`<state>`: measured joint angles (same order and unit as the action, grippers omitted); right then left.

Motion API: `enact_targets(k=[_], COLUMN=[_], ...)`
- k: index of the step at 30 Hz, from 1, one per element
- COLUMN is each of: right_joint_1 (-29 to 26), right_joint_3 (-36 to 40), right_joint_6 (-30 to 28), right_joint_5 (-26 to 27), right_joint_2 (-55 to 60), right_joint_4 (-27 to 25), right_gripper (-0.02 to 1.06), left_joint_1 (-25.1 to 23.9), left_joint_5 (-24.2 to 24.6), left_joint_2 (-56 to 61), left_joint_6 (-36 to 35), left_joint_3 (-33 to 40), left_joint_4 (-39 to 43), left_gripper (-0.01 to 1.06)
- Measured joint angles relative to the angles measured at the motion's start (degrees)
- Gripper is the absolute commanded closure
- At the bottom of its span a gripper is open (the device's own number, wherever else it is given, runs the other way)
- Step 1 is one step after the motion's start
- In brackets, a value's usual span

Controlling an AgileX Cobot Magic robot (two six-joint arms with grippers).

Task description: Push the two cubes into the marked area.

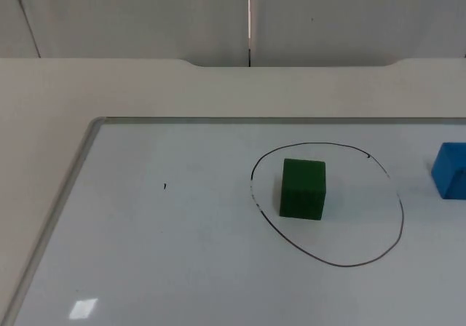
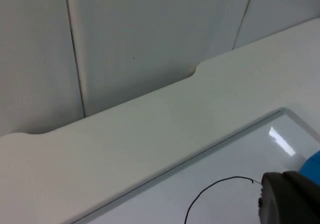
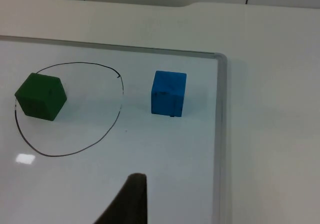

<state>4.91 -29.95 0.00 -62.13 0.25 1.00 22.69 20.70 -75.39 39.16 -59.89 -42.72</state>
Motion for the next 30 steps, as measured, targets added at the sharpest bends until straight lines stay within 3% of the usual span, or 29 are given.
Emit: enact_targets(k=[10, 15, 24, 30], right_joint_1=[0.00, 0.00, 0.00, 0.00], right_joint_3=[0.00, 0.00, 0.00, 0.00], right_joint_6=[0.00, 0.00, 0.00, 0.00], right_joint_5=[0.00, 0.00, 0.00, 0.00], right_joint_2=[0.00, 0.00, 0.00, 0.00], right_joint_4=[0.00, 0.00, 0.00, 0.00], right_gripper=[-0.01, -0.01, -0.01, -0.01], left_joint_1=[0.00, 0.00, 0.00, 0.00], left_joint_5=[4.08, 3.79, 1.10, 2.99], left_joint_2=[7.94, 12.33, 26.37, 35.45], left_joint_6=[-12.08, -12.97, -14.20, -15.45], left_joint_3=[0.55, 3.91, 16.12, 21.06], left_joint_4=[12.69, 13.43, 13.55, 13.66], left_gripper=[1.05, 1.05, 1.05, 1.05])
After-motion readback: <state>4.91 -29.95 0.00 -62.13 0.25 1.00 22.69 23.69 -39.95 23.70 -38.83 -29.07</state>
